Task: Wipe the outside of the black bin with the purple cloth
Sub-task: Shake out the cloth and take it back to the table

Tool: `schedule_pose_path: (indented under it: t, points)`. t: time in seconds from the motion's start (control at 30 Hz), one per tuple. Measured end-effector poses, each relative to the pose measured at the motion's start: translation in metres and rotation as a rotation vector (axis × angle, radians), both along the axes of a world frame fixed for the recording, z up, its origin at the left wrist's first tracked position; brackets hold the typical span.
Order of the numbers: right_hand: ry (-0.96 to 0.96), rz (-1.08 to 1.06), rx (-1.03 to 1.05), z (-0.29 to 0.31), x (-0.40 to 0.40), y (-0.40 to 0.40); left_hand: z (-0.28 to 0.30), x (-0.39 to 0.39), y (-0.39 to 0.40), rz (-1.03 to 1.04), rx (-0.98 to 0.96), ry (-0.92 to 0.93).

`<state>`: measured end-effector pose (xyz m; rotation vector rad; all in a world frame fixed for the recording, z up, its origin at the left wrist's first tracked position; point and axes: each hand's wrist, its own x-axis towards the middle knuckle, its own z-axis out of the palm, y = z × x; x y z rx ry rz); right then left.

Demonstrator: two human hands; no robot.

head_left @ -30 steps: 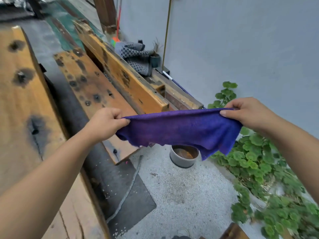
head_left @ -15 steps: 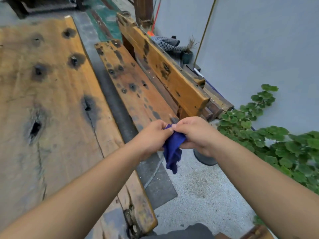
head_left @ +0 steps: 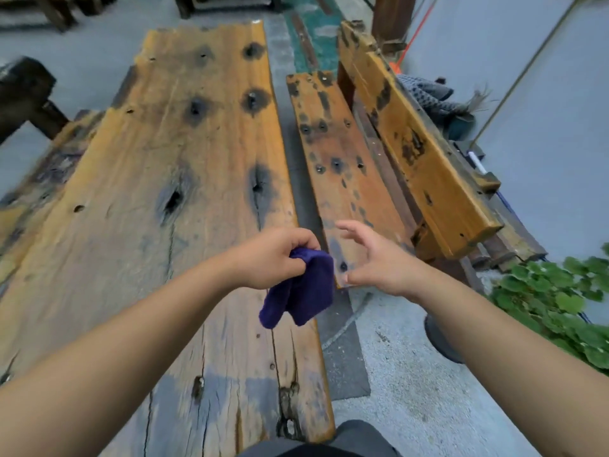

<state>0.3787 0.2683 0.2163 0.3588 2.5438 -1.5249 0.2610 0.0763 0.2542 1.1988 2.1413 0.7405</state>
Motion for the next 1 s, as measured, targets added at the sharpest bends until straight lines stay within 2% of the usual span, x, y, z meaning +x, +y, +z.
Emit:
schedule_pose_path:
  t: [0.07,0.17,0.37,0.43,0.53,0.7,0.87,1.0]
  points:
    - [-0.040,0.233,0.128,-0.018,-0.021,-0.001,0.003,-0.011,-0.012,0.016,0.027,-0.069]
    - [-0.034,0.362,0.069,-0.041,-0.043,-0.006,0.004,-0.028,-0.031,0.144,0.076,-0.146]
    - [0.010,0.211,-0.269,-0.049,-0.077,-0.008,-0.012,-0.060,-0.075,0.366,0.034,-0.159]
    - [-0.004,0.160,-0.363,-0.048,-0.091,-0.013,-0.019,-0.066,-0.087,0.438,0.070,-0.184]
    - [-0.055,0.074,-0.394,-0.051,-0.111,-0.025,-0.031,-0.073,-0.099,0.483,0.172,-0.161]
    - [-0.103,-0.053,-0.671,-0.058,-0.135,-0.053,-0.060,-0.097,-0.122,0.554,0.227,-0.348]
    - [-0.003,-0.121,-0.671,-0.071,-0.151,-0.081,-0.090,-0.127,-0.140,0.526,0.199,-0.179]
    - [0.036,-0.249,-0.607,-0.091,-0.158,-0.103,-0.115,-0.148,-0.154,0.593,0.198,-0.179]
